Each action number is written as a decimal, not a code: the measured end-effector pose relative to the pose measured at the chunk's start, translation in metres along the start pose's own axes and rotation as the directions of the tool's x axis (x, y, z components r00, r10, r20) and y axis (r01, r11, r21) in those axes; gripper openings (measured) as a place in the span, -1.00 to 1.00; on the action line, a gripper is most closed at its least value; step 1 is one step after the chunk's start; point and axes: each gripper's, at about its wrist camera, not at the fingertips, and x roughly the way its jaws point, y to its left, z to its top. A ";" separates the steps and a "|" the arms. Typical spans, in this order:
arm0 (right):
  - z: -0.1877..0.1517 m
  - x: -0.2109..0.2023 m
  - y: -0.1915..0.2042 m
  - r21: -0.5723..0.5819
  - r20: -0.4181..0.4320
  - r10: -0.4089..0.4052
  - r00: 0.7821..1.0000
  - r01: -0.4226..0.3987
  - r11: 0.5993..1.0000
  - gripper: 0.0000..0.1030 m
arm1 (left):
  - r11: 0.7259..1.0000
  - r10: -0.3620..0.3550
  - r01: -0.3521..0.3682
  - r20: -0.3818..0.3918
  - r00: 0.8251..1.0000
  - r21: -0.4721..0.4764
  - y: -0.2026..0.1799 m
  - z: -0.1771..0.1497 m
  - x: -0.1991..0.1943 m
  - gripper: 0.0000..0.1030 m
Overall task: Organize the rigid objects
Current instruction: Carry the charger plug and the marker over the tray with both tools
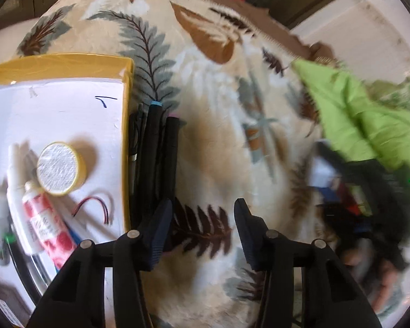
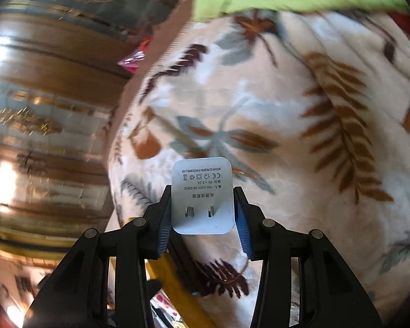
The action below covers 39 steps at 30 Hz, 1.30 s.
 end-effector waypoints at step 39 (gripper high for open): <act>-0.127 0.045 0.130 -0.395 -0.398 0.242 0.885 -0.403 0.826 -0.20 | 0.974 -0.015 0.055 0.178 0.984 -0.220 0.136 -0.122 -0.139 -0.75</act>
